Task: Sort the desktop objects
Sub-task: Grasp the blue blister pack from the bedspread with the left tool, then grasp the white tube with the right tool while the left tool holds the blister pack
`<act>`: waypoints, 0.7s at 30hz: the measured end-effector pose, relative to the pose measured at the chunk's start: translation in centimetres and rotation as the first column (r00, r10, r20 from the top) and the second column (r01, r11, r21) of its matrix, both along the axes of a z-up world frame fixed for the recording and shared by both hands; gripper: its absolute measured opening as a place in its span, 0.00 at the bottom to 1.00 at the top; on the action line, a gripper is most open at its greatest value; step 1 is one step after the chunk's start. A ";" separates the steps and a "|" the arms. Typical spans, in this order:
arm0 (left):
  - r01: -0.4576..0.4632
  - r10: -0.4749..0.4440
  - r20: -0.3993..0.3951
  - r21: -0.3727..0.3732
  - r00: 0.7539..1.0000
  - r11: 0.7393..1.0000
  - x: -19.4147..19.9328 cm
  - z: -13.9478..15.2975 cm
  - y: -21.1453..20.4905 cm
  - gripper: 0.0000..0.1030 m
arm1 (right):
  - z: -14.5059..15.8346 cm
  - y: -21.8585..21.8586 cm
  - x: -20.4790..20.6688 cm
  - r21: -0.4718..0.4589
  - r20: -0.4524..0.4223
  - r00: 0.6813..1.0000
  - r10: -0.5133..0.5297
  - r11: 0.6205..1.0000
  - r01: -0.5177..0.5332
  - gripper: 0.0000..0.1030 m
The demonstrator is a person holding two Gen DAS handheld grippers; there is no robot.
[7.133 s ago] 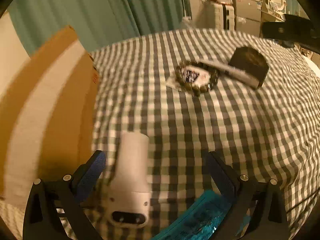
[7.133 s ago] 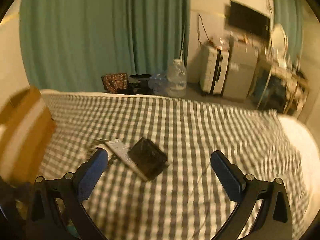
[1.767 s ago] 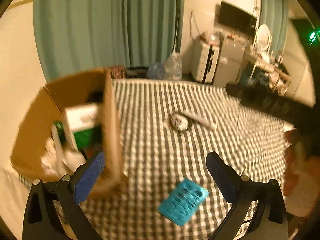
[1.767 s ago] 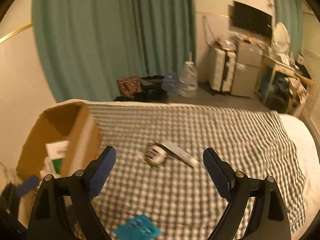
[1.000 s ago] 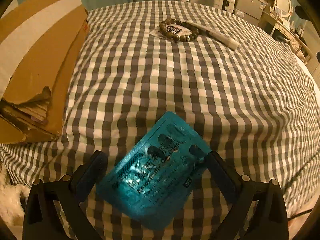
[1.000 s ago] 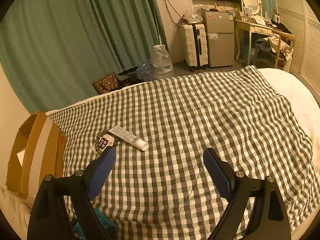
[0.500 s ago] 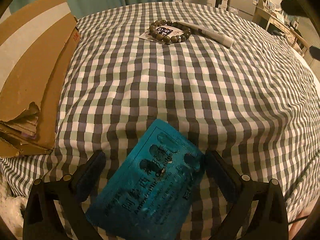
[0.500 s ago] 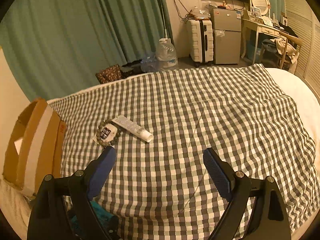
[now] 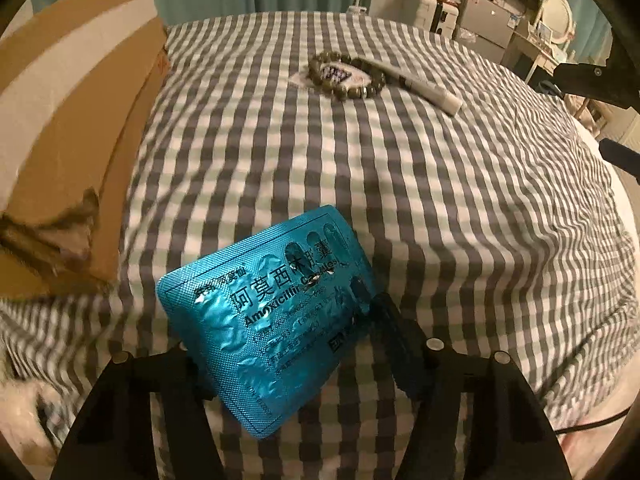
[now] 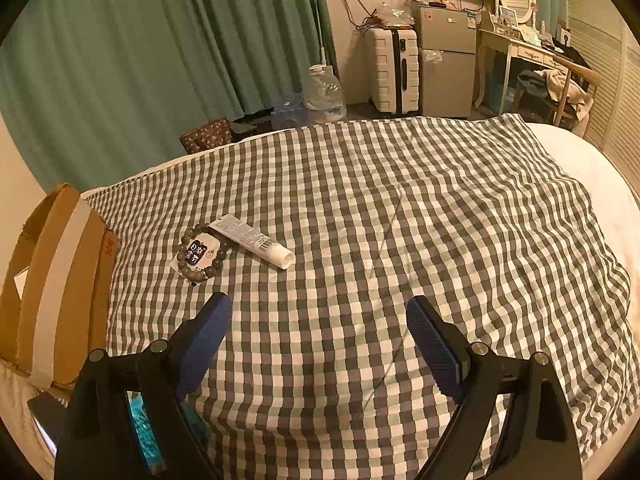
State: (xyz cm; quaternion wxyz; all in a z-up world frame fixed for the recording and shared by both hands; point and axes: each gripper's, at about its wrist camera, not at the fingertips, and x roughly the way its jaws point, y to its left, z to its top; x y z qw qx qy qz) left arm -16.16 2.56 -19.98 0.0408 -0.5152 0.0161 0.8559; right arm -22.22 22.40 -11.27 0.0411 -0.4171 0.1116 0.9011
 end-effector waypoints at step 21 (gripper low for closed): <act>0.040 -0.049 -0.098 -0.091 0.994 0.995 -4.8 -0.2 1.4 0.36 | -0.7 -0.8 -0.6 -0.008 0.022 1.000 0.009 1.000 -0.008 0.87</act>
